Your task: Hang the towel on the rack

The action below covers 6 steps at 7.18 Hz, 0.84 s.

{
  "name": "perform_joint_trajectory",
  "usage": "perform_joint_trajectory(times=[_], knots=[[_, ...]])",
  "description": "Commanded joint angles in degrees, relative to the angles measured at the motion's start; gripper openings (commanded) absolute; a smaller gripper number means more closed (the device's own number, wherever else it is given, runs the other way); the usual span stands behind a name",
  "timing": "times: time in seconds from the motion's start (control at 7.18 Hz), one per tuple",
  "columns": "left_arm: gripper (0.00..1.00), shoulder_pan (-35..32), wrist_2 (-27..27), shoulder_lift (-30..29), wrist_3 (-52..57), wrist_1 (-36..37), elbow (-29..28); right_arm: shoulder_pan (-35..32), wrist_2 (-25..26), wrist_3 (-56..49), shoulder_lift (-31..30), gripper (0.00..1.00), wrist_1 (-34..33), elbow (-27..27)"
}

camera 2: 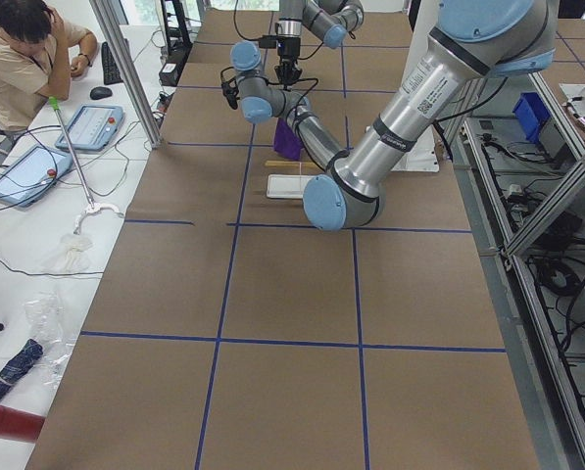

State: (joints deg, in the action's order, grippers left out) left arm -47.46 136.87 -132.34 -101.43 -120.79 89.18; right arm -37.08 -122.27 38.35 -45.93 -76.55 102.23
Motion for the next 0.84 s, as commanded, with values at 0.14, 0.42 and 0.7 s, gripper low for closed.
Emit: perform_joint_trajectory(times=[0.14,0.42,0.7], knots=[[0.93,1.23,-0.46,-0.11,0.44,0.03,0.12,0.17,0.01,-3.37,0.05,0.0,0.0,-0.01],[0.85,2.8,-1.77,-0.11,0.71,-0.06,0.3,0.17,0.1,-3.28,0.14,0.0,0.0,-0.01],[0.3,3.34,-2.93,0.06,0.63,0.03,0.65,0.17,0.1,-3.37,0.14,0.0,0.09,0.08]])
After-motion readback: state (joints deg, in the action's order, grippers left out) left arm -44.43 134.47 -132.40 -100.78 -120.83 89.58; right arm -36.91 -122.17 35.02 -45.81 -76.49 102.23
